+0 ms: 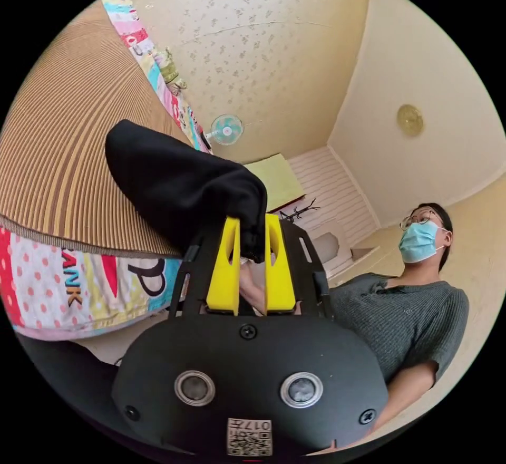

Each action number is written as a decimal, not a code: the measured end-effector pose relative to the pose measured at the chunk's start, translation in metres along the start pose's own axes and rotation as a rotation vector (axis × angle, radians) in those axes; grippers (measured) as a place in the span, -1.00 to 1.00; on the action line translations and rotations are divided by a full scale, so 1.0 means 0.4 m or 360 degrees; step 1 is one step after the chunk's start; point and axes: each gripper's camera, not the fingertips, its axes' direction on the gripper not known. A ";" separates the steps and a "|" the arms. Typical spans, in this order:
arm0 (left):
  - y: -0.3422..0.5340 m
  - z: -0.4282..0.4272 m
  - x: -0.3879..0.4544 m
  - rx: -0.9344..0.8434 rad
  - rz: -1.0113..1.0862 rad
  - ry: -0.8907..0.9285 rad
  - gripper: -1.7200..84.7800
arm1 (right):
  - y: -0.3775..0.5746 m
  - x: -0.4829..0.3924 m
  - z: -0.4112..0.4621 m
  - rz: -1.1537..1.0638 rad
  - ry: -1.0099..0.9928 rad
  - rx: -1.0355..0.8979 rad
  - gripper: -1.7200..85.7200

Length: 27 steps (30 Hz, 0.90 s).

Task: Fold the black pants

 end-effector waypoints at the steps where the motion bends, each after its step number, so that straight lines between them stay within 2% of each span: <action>1: -0.042 0.032 0.048 -0.0050 0.0115 -0.0019 -0.80 | 0.005 -0.013 -0.004 -0.0015 -0.0040 0.0022 -0.94; 5: -0.159 0.251 0.200 -0.0333 0.0508 -0.0019 -0.79 | -0.002 -0.016 -0.024 -0.0031 -0.0493 0.0048 -0.95; 9: -0.175 0.518 0.214 -0.0583 0.0558 -0.0020 -0.76 | -0.007 0.123 -0.099 0.0066 -0.0598 0.0040 -0.95; 11: -0.137 0.681 0.176 -0.0895 0.0545 -0.0103 -0.70 | 0.018 0.218 -0.130 0.0163 -0.0662 -0.0006 -0.94; 13: -0.096 0.723 0.142 -0.0986 0.0534 -0.0118 -0.69 | 0.066 0.325 -0.153 0.0287 -0.0800 -0.0078 -0.94; 15: -0.057 0.702 0.097 -0.0946 0.0500 -0.0275 -0.71 | 0.152 0.458 -0.179 0.0469 -0.0962 -0.0189 -0.94; 17: -0.007 0.611 0.018 -0.0773 0.0351 -0.0712 -0.71 | 0.215 0.541 -0.215 0.0550 -0.1118 -0.0205 -0.94; 18: 0.005 0.582 -0.002 -0.0721 0.0298 -0.0825 -0.68 | 0.256 0.593 -0.249 0.0603 -0.1222 -0.0157 -0.94; 20: 0.056 0.442 -0.084 -0.0487 -0.0012 -0.1187 -0.58 | 0.303 0.663 -0.295 0.0688 -0.1370 -0.0062 -0.94; 23: 0.111 0.307 -0.164 -0.0337 -0.0315 -0.1136 -0.55 | 0.340 0.762 -0.340 0.0851 -0.1620 0.0056 -0.93; 25: 0.141 0.280 -0.231 -0.0381 -0.0561 -0.1045 -0.51 | 0.334 0.802 -0.352 0.0880 -0.1757 0.0105 -0.91; 27: 0.182 0.284 -0.306 -0.0468 -0.0827 -0.0910 -0.43 | 0.313 0.833 -0.348 0.0934 -0.1867 0.0035 -0.80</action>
